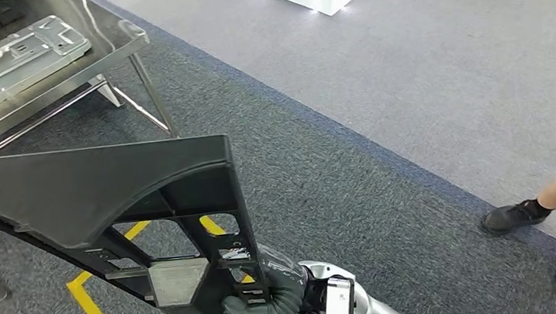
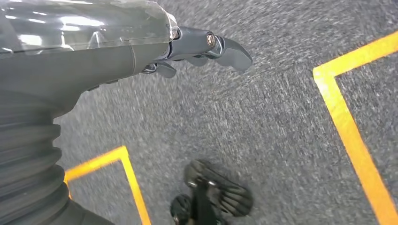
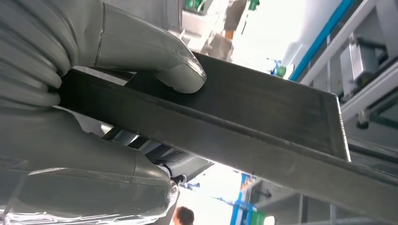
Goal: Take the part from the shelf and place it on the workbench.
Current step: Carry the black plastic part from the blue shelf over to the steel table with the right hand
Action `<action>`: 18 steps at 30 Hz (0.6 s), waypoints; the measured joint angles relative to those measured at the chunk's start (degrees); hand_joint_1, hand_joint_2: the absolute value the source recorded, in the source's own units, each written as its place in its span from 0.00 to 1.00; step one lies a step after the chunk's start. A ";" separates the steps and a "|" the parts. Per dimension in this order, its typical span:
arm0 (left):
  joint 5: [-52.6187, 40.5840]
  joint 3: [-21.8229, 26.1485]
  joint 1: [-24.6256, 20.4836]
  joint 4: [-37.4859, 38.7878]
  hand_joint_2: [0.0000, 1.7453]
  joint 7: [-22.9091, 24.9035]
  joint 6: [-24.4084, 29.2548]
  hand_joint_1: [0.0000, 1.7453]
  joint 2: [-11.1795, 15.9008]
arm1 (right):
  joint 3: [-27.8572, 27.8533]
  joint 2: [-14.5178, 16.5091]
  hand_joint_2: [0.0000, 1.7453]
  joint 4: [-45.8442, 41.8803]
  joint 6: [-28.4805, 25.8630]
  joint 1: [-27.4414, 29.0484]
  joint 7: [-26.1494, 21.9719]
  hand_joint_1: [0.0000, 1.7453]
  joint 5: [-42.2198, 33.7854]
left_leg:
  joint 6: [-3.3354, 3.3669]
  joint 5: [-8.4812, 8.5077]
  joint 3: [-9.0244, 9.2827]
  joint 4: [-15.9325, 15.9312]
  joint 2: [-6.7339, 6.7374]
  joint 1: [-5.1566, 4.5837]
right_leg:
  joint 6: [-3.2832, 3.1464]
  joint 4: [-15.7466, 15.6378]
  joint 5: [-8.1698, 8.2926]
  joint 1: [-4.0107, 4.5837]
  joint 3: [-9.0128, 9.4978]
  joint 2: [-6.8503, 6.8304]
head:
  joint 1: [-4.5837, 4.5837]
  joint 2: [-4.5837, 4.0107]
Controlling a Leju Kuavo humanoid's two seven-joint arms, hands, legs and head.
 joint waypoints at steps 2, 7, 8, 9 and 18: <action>0.10 0.20 0.11 0.00 1.00 -0.08 -0.09 0.00 -0.02 | 0.01 0.01 1.00 0.26 0.05 0.02 0.00 0.96 0.02 | -0.46 -0.06 -1.17 2.32 0.69 0.37 | 0.12 0.11 -0.28 0.03 0.09 -1.62 | -0.01 0.00; 0.31 1.04 0.18 -0.04 1.00 -0.46 -0.49 0.00 0.11 | 0.03 0.08 1.00 0.30 0.45 -0.02 -0.01 0.96 0.03 | 0.10 6.20 6.91 -12.68 4.76 0.29 | 1.48 1.11 -1.62 0.35 0.71 -4.64 | 0.01 0.00; 0.33 1.12 0.18 -0.05 1.00 -0.52 -0.56 0.00 0.10 | 0.03 0.07 1.00 0.29 0.55 -0.04 0.00 0.96 0.03 | 0.60 5.98 6.91 -12.88 4.66 0.12 | 1.78 1.19 -1.78 0.52 0.79 -5.09 | 0.02 0.00; 0.35 1.17 0.24 -0.07 1.00 -0.56 -0.62 0.00 0.11 | 0.04 0.08 1.00 0.25 0.62 -0.05 0.00 0.96 0.03 | 1.02 6.04 6.80 -12.96 4.01 0.13 | 2.05 1.21 -1.89 0.53 0.91 -5.58 | 0.02 0.00; 0.24 1.49 0.01 -0.11 1.00 -1.27 -1.86 0.00 0.15 | 0.05 -0.17 1.00 -0.19 0.70 0.17 0.00 0.96 -0.03 | 2.83 6.38 6.91 -13.22 -2.29 0.04 | 2.85 17.28 -7.72 -0.09 -7.63 1.16 | 0.02 0.00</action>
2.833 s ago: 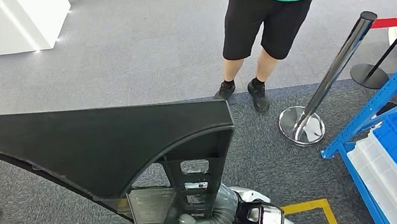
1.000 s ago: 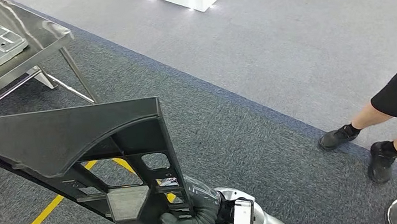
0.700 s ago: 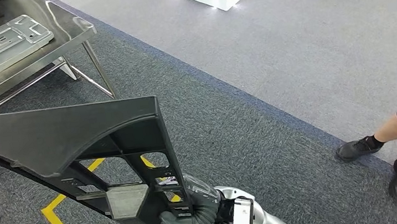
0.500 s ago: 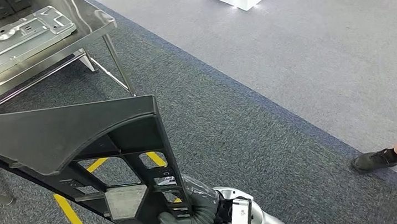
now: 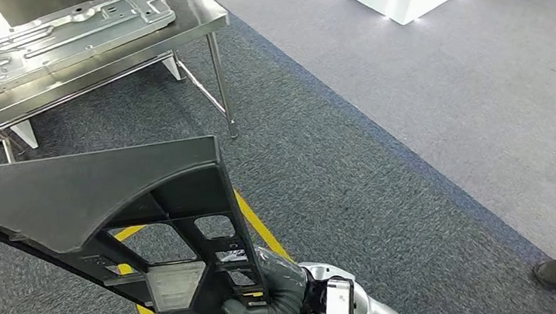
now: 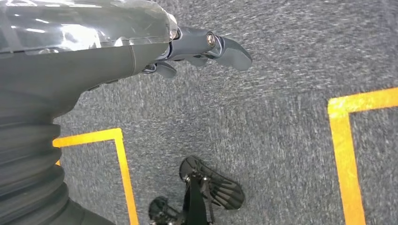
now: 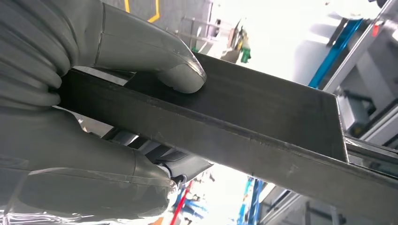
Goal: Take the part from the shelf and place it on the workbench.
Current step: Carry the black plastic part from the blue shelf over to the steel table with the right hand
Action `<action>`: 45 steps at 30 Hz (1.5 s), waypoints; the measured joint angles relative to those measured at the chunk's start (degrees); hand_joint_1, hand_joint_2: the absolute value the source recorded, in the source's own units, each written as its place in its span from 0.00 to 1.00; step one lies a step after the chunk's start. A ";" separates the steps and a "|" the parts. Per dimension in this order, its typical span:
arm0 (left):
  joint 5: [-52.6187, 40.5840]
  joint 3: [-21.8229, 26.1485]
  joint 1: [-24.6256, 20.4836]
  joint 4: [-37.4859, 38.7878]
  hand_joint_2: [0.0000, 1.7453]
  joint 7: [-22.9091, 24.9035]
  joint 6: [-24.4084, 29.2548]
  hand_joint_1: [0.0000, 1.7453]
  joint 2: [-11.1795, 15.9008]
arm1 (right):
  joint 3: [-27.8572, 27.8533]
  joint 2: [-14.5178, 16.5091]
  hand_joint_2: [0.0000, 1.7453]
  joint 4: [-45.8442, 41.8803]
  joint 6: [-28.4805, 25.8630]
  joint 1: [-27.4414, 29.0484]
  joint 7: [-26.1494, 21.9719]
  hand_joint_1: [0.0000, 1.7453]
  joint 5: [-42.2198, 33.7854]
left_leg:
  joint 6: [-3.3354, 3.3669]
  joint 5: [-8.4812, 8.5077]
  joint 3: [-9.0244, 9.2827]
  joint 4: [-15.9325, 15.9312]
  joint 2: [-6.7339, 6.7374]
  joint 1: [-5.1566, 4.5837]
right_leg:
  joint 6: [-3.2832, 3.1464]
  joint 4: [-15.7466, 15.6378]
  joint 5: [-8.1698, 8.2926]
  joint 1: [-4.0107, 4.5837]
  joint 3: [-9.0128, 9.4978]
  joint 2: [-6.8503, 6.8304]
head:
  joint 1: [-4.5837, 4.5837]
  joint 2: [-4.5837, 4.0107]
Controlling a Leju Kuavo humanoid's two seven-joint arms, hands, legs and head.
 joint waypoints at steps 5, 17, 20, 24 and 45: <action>-0.60 -0.01 0.09 0.00 1.00 -0.22 -0.50 0.00 -0.08 | 0.01 0.00 1.00 -0.48 -0.01 -0.06 -0.01 0.96 0.00 | -0.83 0.14 -0.08 -0.03 -3.58 -0.01 | -1.84 -15.17 7.12 0.36 6.42 3.86 | 0.00 0.00; -0.44 0.15 0.19 -0.01 1.00 -0.13 -0.34 0.00 0.07 | 0.01 0.30 1.00 -0.48 0.24 0.11 -0.01 0.96 0.02 | -4.27 -3.04 -3.17 7.19 4.96 0.88 | -2.29 -16.59 6.77 0.12 7.92 -4.72 | -0.02 0.00; -0.47 0.53 0.01 -0.04 1.00 -0.31 -0.27 0.00 0.01 | 0.03 0.40 1.00 -0.44 0.31 -0.01 0.00 0.96 0.04 | -3.11 -1.07 0.31 0.46 7.40 0.58 | -1.30 -15.63 5.89 0.58 8.07 -6.35 | -0.01 0.00; -0.65 1.01 0.21 -0.05 1.00 -0.56 -0.32 0.00 -0.04 | 0.07 0.57 1.00 -0.45 0.33 -0.22 -0.01 0.96 0.03 | -1.45 -0.78 0.26 0.26 4.84 0.64 | -0.06 -14.39 4.46 0.33 8.10 -5.82 | 0.01 0.00; -1.78 1.18 0.10 -0.07 1.00 -1.68 -3.45 0.00 0.20 | 0.07 -0.08 1.00 -2.68 1.14 0.53 -0.02 0.96 -2.62 | -3.84 -7.69 -7.73 16.37 2.89 0.51 | -3.01 -16.40 6.78 0.28 7.51 -0.62 | -0.01 0.00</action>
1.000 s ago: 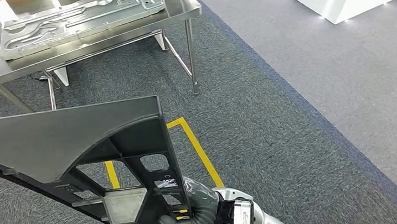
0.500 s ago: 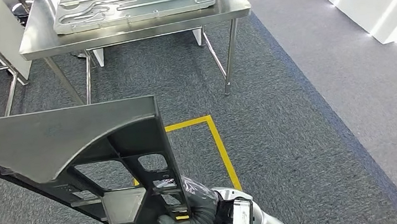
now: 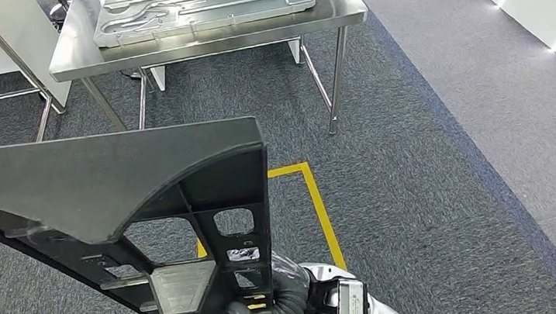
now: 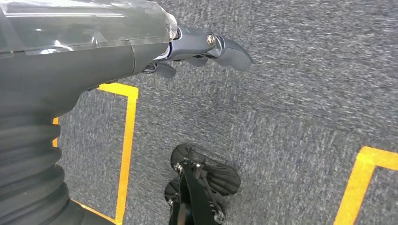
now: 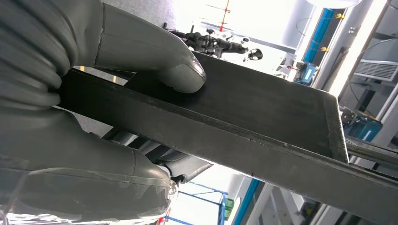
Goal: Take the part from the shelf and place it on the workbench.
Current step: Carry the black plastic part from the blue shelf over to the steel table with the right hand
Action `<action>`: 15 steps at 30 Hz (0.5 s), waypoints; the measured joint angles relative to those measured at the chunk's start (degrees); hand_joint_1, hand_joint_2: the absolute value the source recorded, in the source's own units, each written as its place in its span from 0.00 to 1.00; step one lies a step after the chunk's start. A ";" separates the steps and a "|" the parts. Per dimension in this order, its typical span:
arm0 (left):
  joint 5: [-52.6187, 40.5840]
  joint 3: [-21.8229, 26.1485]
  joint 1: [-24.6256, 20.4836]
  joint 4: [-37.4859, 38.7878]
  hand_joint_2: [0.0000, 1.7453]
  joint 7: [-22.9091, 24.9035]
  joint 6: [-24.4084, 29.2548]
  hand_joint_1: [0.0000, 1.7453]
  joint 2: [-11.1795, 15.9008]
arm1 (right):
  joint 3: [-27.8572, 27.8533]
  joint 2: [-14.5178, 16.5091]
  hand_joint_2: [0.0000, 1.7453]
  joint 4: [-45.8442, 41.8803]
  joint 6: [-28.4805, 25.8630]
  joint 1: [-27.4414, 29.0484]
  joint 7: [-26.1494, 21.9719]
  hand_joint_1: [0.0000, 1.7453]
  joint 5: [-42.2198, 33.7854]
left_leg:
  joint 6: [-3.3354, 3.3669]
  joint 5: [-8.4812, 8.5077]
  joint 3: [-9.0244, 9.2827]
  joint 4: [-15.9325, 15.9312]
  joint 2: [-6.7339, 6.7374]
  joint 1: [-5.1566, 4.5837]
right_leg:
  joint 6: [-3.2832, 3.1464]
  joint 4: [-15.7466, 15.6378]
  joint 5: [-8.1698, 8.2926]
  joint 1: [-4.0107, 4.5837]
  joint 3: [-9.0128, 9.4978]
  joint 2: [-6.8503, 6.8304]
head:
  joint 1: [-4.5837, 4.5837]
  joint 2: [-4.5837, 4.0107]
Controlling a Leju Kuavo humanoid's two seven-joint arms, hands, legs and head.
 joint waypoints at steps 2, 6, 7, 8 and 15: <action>-0.04 0.03 0.07 0.00 1.00 -0.05 -0.10 0.00 0.14 | 0.00 -0.13 1.00 -0.12 -0.01 0.10 0.00 0.96 -0.05 | 0.06 3.56 3.02 -5.89 0.27 0.02 | 0.27 0.22 -0.38 -0.02 0.32 -0.24 | 0.00 0.00; -0.10 0.14 -0.06 0.00 1.00 -0.12 -0.17 0.00 0.35 | 0.00 -0.31 1.00 -0.51 -0.04 0.08 0.00 0.96 -0.20 | 1.43 6.48 8.40 -16.24 0.93 -0.49 | 1.32 0.63 -1.17 0.39 0.77 -0.59 | 0.01 0.00; -0.13 0.17 -0.03 0.00 1.00 -0.14 -0.19 0.00 0.36 | 0.00 -0.37 1.00 -0.60 -0.07 0.08 0.00 0.96 -0.24 | 1.79 6.51 8.40 -16.30 0.78 -0.56 | 1.59 0.58 -1.22 0.40 0.83 -0.64 | 0.01 0.00; -0.20 0.20 0.02 0.00 1.00 -0.15 -0.22 0.00 0.36 | -0.01 -0.42 1.00 -0.73 -0.11 0.08 0.00 0.96 -0.27 | 2.11 6.52 8.48 -16.40 0.68 -0.49 | 1.93 0.65 -1.37 0.34 0.88 -0.61 | 0.00 0.00; -0.54 0.27 -0.17 -0.01 1.00 -0.46 -0.65 0.00 0.38 | -0.07 -1.23 1.00 -1.34 -0.21 0.37 0.00 0.96 -0.45 | 3.47 6.09 9.33 -16.85 0.07 -0.26 | 3.34 17.84 -7.67 -0.14 -8.88 0.32 | 0.00 0.00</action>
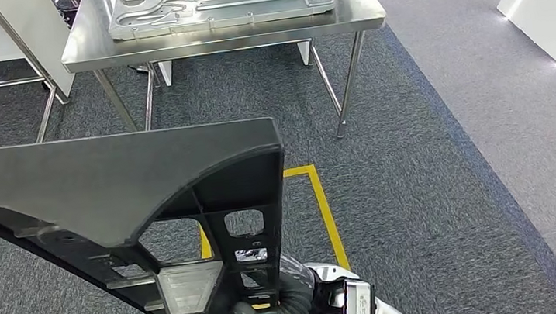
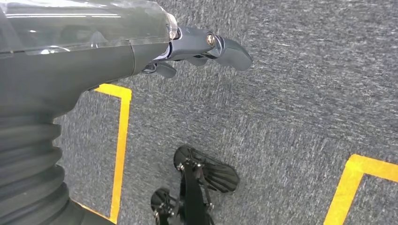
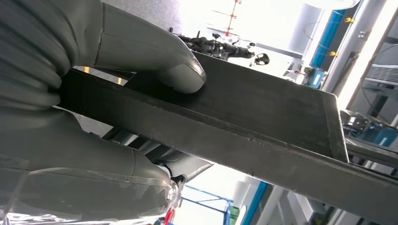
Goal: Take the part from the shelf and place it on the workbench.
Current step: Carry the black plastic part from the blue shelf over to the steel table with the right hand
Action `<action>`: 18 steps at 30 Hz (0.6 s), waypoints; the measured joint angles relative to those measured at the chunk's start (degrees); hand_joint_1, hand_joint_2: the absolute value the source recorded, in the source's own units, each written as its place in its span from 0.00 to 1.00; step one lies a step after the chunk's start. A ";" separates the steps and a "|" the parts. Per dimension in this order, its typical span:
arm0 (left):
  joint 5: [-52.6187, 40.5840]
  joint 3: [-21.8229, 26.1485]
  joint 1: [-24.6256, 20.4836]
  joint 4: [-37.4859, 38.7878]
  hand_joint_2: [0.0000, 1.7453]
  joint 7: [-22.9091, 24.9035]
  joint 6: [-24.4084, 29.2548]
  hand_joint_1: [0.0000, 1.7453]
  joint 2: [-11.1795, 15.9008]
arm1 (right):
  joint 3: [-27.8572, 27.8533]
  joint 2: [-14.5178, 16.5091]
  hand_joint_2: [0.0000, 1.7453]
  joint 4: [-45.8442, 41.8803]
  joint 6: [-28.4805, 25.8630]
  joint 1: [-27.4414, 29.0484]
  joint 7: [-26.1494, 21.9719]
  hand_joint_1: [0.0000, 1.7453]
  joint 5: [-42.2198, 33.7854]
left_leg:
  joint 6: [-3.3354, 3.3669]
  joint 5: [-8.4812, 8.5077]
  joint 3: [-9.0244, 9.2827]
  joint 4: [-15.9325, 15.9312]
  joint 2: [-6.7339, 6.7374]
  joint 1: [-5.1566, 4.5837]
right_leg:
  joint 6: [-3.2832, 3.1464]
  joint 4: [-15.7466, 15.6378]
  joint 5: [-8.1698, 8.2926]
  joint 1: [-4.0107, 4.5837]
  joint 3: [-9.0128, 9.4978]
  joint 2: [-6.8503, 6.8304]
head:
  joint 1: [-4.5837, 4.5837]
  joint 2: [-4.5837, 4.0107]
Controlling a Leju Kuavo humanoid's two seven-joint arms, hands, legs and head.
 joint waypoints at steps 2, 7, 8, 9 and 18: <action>-0.03 0.01 0.04 0.01 1.00 -0.04 -0.14 0.00 -0.01 | 0.00 -0.25 1.00 -0.07 0.00 0.09 0.00 0.96 -0.02 | -0.16 -0.39 0.61 0.00 -0.39 -0.03 | -0.36 -4.73 4.24 0.02 1.43 0.08 | 0.01 0.00; -0.18 0.03 -0.05 0.01 1.00 -0.31 -0.16 0.00 -0.01 | 0.00 -0.50 1.00 -0.58 0.05 0.03 0.00 0.96 -0.28 | -1.48 -1.44 1.51 -0.17 -0.98 -0.26 | -1.79 -16.78 8.68 0.60 6.69 0.50 | 0.01 0.00; -0.20 0.04 -0.03 0.00 1.00 -0.38 -0.15 0.00 -0.01 | 0.00 -0.52 1.00 -0.72 0.05 0.03 0.00 0.96 -0.33 | -1.80 -1.58 1.64 -0.30 -0.96 -0.25 | -2.05 -16.97 8.67 0.47 6.84 0.50 | 0.01 0.00; -0.25 0.05 -0.02 -0.01 1.00 -0.45 -0.14 0.00 -0.01 | -0.01 -0.53 1.00 -0.84 0.07 0.02 0.00 0.96 -0.39 | -2.09 -1.82 1.70 -0.04 -0.85 -0.20 | -2.35 -17.32 8.66 0.34 7.17 0.47 | 0.01 0.00; -0.50 0.14 0.32 -0.02 1.00 -0.66 -0.10 0.00 0.19 | -0.02 -0.66 1.00 -1.01 0.05 0.17 0.00 0.96 -0.79 | -3.18 -1.42 -5.05 8.91 0.26 0.12 | -3.01 -17.81 5.98 0.11 11.00 -0.03 | 0.00 0.00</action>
